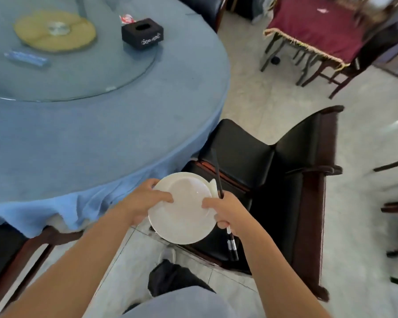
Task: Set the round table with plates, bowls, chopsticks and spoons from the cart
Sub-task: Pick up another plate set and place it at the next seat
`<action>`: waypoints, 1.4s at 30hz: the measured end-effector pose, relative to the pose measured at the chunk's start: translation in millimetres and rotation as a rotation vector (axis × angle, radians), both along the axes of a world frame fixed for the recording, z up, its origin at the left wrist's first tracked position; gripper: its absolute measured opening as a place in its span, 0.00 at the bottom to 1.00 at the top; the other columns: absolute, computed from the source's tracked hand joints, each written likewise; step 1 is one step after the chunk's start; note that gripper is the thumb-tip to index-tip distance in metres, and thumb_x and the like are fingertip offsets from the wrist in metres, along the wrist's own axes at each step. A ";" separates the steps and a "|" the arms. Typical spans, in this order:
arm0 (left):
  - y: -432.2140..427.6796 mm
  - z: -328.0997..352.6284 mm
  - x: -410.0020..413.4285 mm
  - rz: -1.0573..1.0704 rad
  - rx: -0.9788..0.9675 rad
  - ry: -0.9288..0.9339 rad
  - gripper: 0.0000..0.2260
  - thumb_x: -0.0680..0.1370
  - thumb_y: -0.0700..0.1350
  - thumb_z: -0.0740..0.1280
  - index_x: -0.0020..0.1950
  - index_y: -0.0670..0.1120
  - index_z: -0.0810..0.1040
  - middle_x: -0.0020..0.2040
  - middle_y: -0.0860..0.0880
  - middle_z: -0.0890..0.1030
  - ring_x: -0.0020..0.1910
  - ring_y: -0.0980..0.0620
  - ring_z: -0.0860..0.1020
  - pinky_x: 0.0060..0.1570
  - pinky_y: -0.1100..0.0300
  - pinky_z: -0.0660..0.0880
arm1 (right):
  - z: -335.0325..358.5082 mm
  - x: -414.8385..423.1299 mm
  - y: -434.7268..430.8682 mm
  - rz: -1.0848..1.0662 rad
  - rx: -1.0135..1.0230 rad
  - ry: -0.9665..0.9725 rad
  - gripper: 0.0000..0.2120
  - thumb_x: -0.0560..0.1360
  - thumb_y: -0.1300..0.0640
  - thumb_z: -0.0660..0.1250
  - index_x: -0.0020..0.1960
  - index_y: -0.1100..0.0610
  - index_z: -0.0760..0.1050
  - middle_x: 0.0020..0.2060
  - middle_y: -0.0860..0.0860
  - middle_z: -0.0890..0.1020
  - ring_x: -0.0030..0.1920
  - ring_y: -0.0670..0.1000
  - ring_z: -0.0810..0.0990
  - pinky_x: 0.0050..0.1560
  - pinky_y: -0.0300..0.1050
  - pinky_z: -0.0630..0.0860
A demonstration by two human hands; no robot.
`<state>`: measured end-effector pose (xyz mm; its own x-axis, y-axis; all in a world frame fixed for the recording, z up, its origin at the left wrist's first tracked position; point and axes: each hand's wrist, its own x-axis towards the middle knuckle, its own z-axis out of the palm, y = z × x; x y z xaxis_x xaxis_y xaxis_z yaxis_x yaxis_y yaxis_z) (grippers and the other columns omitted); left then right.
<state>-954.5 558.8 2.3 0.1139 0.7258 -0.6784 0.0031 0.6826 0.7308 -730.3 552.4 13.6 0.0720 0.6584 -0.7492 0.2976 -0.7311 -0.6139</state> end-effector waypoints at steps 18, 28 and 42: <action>288.1 -59.9 3.9 -0.028 -0.116 0.087 0.15 0.71 0.36 0.70 0.53 0.48 0.71 0.51 0.48 0.77 0.46 0.48 0.79 0.40 0.44 0.82 | -37.7 -13.7 323.5 0.164 -0.101 -0.230 0.18 0.65 0.63 0.68 0.55 0.60 0.71 0.33 0.54 0.64 0.23 0.48 0.56 0.24 0.41 0.55; 441.0 -106.2 15.6 -0.048 -0.075 0.208 0.29 0.68 0.41 0.72 0.67 0.43 0.66 0.62 0.42 0.73 0.59 0.42 0.74 0.42 0.47 0.81 | -74.1 -29.9 506.5 0.238 -0.121 -0.445 0.17 0.67 0.62 0.69 0.54 0.56 0.70 0.40 0.54 0.72 0.31 0.51 0.67 0.24 0.39 0.62; 447.8 -129.1 39.1 -0.075 -0.100 0.574 0.24 0.74 0.48 0.68 0.63 0.39 0.62 0.61 0.41 0.64 0.43 0.42 0.72 0.41 0.53 0.70 | -125.4 -46.2 560.7 0.581 0.140 -0.634 0.22 0.70 0.55 0.72 0.62 0.57 0.71 0.47 0.51 0.76 0.49 0.54 0.77 0.43 0.46 0.75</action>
<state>-915.3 1006.6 -126.9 -0.2436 0.6594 -0.7112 0.4303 0.7307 0.5301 -776.4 1113.1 -111.8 0.0725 0.8033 -0.5911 0.9163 -0.2877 -0.2786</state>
